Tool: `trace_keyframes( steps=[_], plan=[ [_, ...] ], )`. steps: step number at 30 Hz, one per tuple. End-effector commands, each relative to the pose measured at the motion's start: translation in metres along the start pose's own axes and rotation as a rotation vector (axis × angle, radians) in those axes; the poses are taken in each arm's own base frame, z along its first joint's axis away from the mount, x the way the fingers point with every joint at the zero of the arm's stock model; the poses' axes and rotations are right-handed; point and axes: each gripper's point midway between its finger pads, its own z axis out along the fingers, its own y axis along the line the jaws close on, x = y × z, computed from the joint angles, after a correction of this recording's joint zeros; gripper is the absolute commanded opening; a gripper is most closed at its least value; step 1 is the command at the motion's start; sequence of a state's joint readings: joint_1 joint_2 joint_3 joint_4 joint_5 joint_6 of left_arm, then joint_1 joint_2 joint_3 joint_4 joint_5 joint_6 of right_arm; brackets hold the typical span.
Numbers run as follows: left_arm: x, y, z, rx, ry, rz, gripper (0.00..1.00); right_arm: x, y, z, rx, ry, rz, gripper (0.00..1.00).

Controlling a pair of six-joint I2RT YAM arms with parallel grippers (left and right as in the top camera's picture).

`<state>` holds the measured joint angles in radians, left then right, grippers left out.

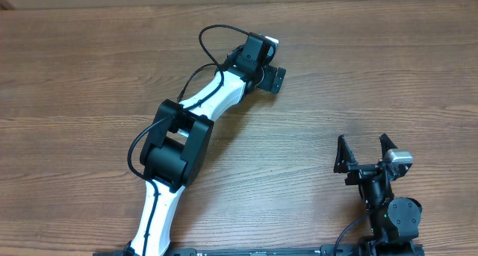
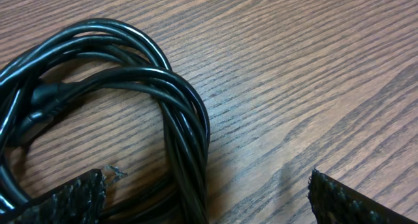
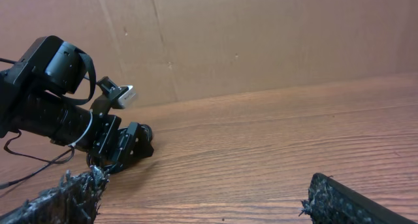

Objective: Untangle cables
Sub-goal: 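Lower the left gripper onto the coil and close on the cable loops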

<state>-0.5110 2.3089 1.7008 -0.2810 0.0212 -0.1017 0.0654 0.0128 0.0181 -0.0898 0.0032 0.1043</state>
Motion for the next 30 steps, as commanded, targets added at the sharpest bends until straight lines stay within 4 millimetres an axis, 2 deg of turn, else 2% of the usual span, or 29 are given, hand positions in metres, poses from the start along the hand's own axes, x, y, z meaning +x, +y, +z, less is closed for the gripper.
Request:
trace_keyframes(
  steps=[1,10,16,23,30],
  plan=[
    [0.004,-0.002,0.008,-0.007,0.013,0.017,1.00,0.001,-0.001,0.000,-0.001,-0.005,-0.001,1.00],
    [0.024,0.007,0.022,-0.048,0.061,0.018,1.00,0.001,-0.001,0.000,-0.001,-0.005,-0.001,1.00],
    [0.028,0.007,0.025,-0.050,0.072,0.019,1.00,0.001,-0.001,0.000,-0.001,-0.005,-0.001,1.00],
    [0.049,0.010,0.040,-0.054,0.119,0.019,1.00,0.001,-0.001,0.000,-0.001,-0.005,-0.001,1.00],
    [0.046,0.009,0.041,-0.053,0.106,0.019,1.00,0.001,-0.001,0.000,-0.001,-0.005,-0.001,1.00]
  ],
)
